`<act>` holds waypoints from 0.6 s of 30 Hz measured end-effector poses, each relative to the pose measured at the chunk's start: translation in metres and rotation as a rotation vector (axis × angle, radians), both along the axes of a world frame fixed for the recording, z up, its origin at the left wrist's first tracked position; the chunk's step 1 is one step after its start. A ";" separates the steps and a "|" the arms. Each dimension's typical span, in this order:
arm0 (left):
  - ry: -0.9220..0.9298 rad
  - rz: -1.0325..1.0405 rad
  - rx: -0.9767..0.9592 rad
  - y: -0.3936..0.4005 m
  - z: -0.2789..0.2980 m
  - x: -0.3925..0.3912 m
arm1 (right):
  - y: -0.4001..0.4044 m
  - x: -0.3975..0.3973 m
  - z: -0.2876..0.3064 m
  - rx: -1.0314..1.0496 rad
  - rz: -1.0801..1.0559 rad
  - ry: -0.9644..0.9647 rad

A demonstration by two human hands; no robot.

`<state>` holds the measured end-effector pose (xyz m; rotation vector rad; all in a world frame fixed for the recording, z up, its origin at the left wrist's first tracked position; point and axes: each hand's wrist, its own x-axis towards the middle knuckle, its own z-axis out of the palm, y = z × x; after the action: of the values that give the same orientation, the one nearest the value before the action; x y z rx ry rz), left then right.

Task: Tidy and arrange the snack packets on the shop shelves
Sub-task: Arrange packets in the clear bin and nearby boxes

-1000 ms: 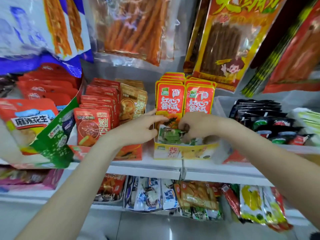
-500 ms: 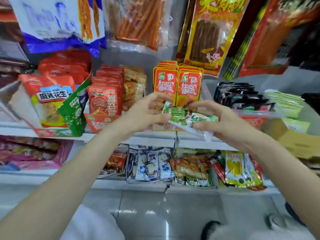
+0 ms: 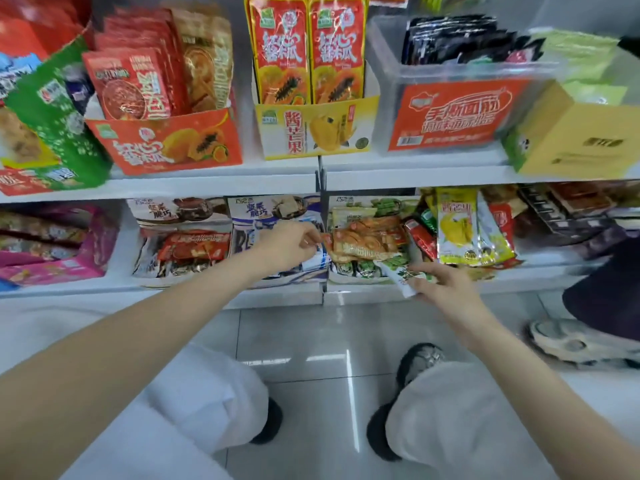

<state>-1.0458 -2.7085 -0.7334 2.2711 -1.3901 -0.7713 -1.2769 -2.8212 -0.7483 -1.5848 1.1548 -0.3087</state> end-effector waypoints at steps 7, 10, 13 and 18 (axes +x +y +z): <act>-0.455 -0.398 0.203 -0.073 -0.045 -0.029 | -0.015 -0.004 -0.018 0.063 -0.021 -0.013; -0.598 -0.437 0.352 -0.089 -0.060 -0.031 | -0.019 -0.003 -0.024 0.087 -0.026 -0.016; -0.749 -0.438 0.299 -0.097 -0.060 -0.038 | -0.022 -0.004 -0.029 0.111 -0.040 -0.029; -0.731 -0.289 0.103 -0.086 -0.026 -0.025 | -0.021 -0.004 -0.033 0.115 -0.126 -0.039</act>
<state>-1.0713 -2.7944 -0.7599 2.5927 -2.0603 -0.0542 -1.2808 -2.8426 -0.7809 -1.4033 1.2229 -0.3479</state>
